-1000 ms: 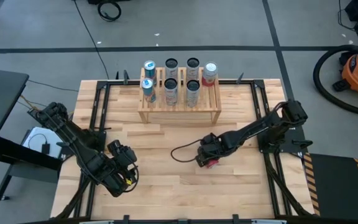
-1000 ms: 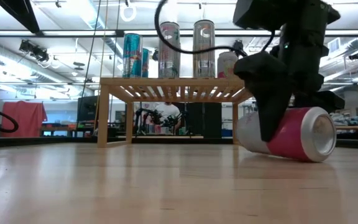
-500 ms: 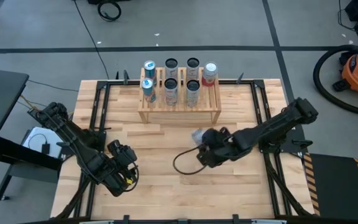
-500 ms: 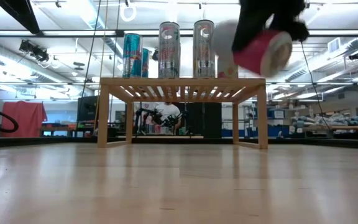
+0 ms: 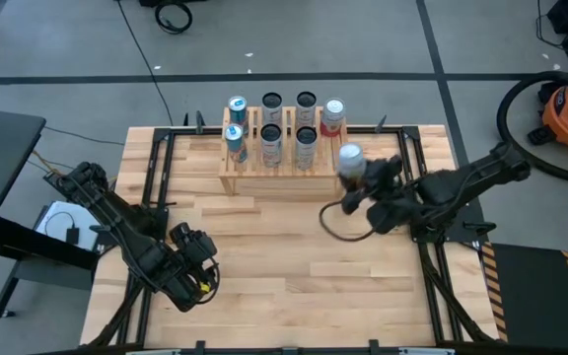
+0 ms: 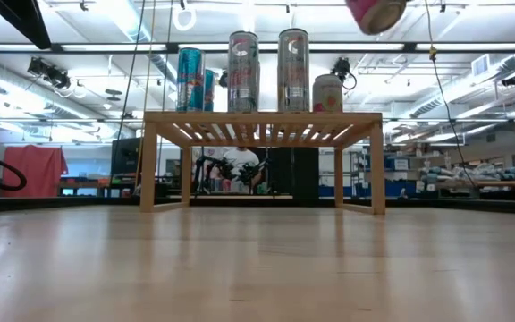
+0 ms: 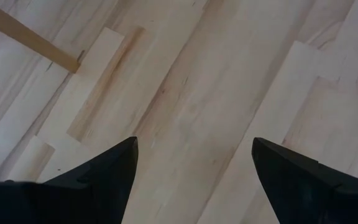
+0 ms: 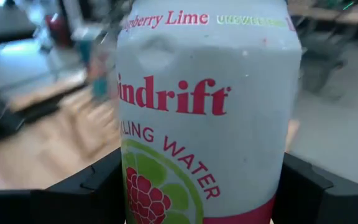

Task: Place canned beverage on shelf
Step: Put the pink white soda can on the shelf aligned with the other pink white soda can, then return to Home Position

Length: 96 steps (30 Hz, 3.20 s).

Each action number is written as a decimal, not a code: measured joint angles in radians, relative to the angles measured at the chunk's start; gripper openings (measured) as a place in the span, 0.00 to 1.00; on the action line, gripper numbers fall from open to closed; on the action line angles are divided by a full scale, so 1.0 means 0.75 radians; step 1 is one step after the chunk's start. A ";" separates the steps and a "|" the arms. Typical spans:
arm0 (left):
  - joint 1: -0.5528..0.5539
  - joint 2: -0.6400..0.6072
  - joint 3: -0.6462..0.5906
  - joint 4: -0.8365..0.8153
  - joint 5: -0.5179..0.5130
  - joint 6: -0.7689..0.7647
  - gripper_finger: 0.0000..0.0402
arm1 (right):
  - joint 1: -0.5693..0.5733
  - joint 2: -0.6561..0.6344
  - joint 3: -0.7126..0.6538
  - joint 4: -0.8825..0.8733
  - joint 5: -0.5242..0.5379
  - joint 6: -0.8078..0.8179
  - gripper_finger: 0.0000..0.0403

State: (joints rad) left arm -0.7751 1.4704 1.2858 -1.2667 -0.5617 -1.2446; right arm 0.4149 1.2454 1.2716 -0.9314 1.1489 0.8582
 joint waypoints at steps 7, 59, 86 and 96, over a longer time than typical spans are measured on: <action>0.000 0.000 0.000 -0.001 0.000 0.010 0.79 | -0.002 -0.135 -0.115 0.013 0.256 -0.028 0.72; -0.009 -0.001 -0.001 0.056 -0.001 -0.036 0.79 | -0.952 -0.248 -1.280 2.324 -1.215 -1.211 0.72; -0.009 -0.001 -0.001 0.052 -0.001 -0.032 0.79 | -1.039 -0.009 -1.279 2.659 -1.285 -1.239 0.96; -0.009 -0.001 -0.001 0.038 -0.059 -0.031 0.79 | -1.017 -0.081 -1.279 2.650 -1.284 -1.204 0.97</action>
State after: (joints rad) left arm -0.7818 1.4700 1.2854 -1.2383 -0.6063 -1.2676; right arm -0.3479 1.1849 0.3126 1.0565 0.1860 -0.0448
